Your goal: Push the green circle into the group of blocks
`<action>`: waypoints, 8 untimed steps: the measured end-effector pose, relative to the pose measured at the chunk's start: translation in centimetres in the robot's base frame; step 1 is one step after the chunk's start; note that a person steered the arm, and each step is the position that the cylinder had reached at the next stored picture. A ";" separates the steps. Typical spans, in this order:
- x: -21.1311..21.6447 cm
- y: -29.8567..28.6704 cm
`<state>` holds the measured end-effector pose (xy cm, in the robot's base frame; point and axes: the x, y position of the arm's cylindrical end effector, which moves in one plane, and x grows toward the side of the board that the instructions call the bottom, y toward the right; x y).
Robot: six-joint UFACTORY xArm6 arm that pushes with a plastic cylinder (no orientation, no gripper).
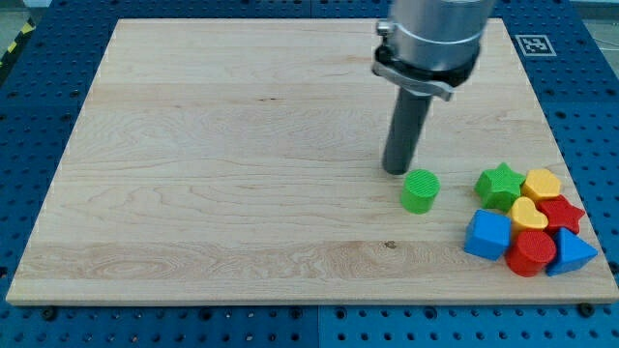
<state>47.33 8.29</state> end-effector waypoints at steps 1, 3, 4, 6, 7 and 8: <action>1.6 -1.5; 2.8 4.9; 3.3 6.2; 4.0 3.4; 5.4 3.8; 5.6 5.8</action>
